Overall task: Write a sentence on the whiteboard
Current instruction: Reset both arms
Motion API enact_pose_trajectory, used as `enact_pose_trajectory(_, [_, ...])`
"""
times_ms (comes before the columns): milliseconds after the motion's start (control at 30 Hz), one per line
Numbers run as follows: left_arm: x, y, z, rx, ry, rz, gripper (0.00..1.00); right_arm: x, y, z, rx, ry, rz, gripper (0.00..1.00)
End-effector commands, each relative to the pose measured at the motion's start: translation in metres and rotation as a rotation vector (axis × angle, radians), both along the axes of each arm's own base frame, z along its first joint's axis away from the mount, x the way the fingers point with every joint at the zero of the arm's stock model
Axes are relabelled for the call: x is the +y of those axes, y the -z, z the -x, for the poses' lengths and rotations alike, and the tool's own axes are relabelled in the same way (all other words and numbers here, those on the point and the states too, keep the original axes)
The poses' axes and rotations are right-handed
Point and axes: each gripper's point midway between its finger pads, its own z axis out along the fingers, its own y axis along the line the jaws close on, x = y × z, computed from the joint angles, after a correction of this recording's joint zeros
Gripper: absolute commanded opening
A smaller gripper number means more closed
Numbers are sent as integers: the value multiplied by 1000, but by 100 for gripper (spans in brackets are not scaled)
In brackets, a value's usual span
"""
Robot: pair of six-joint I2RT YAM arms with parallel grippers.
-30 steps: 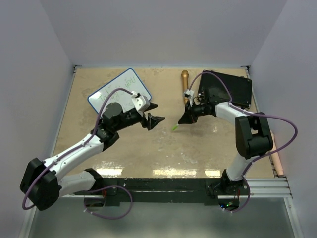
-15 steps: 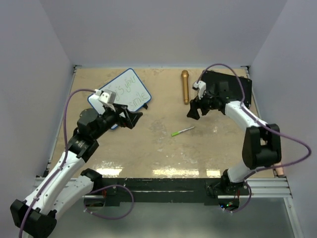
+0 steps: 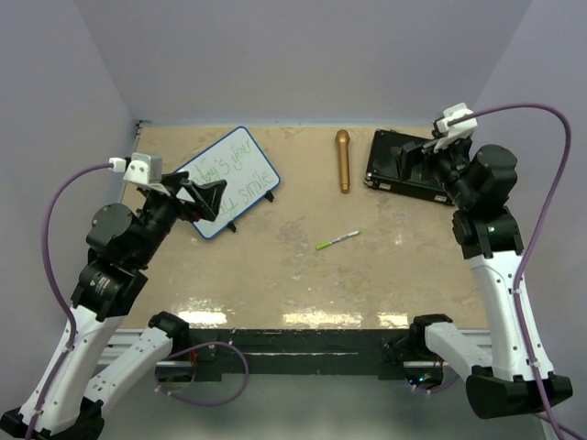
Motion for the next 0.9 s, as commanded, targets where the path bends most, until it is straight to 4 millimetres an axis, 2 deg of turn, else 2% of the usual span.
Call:
enact_pose_trajectory(0, [17, -17, 6, -26, -60, -45, 100, -24, -33, -5, -18, 182, -151, 99])
enact_pose_trajectory(200, [19, -20, 7, -30, -66, -49, 100, -24, -43, -3, -34, 193, -209, 99])
enact_pose_trajectory(867, [23, -18, 7, -30, -88, -64, 100, -19, -34, -5, -20, 168, -215, 99])
